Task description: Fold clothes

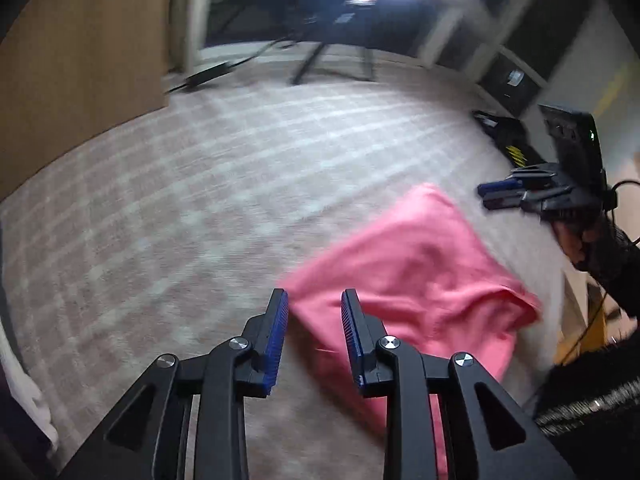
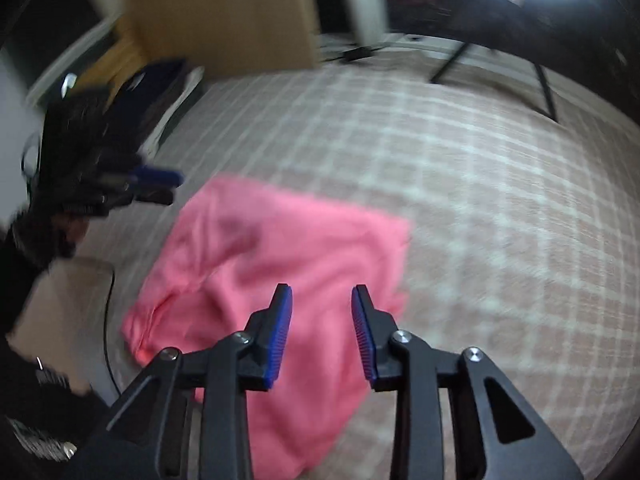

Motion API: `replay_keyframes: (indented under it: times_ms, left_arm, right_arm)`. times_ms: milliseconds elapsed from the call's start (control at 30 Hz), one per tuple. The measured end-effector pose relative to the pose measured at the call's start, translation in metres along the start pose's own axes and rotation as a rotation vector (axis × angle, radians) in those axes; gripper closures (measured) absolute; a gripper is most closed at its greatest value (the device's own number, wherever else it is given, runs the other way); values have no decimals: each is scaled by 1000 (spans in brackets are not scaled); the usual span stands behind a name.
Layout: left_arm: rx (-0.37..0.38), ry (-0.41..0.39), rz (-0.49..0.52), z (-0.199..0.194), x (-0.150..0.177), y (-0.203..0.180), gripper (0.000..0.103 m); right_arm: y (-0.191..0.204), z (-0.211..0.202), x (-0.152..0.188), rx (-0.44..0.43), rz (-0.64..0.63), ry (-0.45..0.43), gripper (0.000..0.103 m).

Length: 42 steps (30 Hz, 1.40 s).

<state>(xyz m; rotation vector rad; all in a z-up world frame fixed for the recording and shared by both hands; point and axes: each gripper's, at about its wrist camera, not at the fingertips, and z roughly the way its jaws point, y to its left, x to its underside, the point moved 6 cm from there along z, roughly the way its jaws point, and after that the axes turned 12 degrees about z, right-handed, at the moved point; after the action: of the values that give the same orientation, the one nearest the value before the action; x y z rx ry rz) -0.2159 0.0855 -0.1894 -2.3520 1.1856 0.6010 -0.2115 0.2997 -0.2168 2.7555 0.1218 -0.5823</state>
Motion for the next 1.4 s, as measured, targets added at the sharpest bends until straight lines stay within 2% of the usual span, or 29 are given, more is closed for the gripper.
replay_keyframes:
  times_ms: [67, 133, 167, 233, 267, 300, 333, 367, 433, 500, 567, 633, 700, 733, 800, 900, 933, 1000, 1200, 1333, 1400]
  left_arm:
    - [75, 14, 50, 2, 0, -32, 78]
    - [156, 56, 127, 12, 6, -72, 77]
    - [182, 89, 162, 18, 13, -89, 75]
    - [218, 156, 199, 30, 31, -110, 75]
    - [225, 188, 199, 37, 40, -114, 75]
    - [217, 182, 202, 39, 46, -115, 76]
    - [209, 176, 204, 41, 52, -116, 74]
    - [208, 177, 180, 40, 52, -113, 70]
    - [206, 178, 131, 37, 53, -108, 71]
    - [159, 148, 126, 25, 49, -105, 71]
    - [108, 106, 101, 12, 44, -98, 70]
    - [64, 27, -29, -4, 42, -77, 62]
    - [15, -45, -179, -12, 42, -55, 47]
    - [11, -70, -285, -11, 46, -44, 46]
    - [11, -59, -365, -3, 50, -38, 47]
    - [-66, -37, -337, 8, 51, -43, 46]
    - [-99, -7, -320, 13, 54, -45, 46]
    - [-115, 8, -318, 20, 55, -47, 46]
    - [-144, 20, -414, 29, 62, -34, 46]
    - [-178, 43, -412, 33, 63, -36, 45]
    - [-184, 51, -417, 37, 60, -38, 38]
  right_arm:
    - [17, 2, 21, 17, -57, 27, 72]
    - [13, 6, 36, 11, -26, 40, 71]
    - [8, 11, 41, 10, 3, 54, 61]
    - [-8, 26, 57, 25, 49, 111, 48]
    - [-7, 22, 58, 5, 26, 58, 33]
    - [-9, 23, 61, 21, 17, 60, 26]
    - [-12, 27, 65, 42, 23, 88, 24]
    - [-12, 24, 66, 39, 17, 68, 24]
    - [-13, 10, 62, -17, 64, 26, 24]
    - [-17, -10, 55, -85, 130, -40, 24]
    - [-34, -28, 46, -85, 210, -125, 24]
    - [-57, -35, 37, -37, 288, -187, 24]
    - [-67, -19, 34, 9, 317, -159, 24]
    - [-64, -11, 34, 3, 298, -134, 24]
    - [-59, 5, 36, -10, 260, -82, 24]
    - [-52, 16, 42, 5, 248, -47, 24]
    - [-50, 18, 44, 14, 251, -42, 24]
    - [-48, 21, 44, 15, 270, -36, 24]
    - [-40, 32, 42, 36, 297, -17, 24]
    - [-26, 44, 42, 85, 246, 8, 14]
    - [-15, 53, 43, 110, 209, 20, 6]
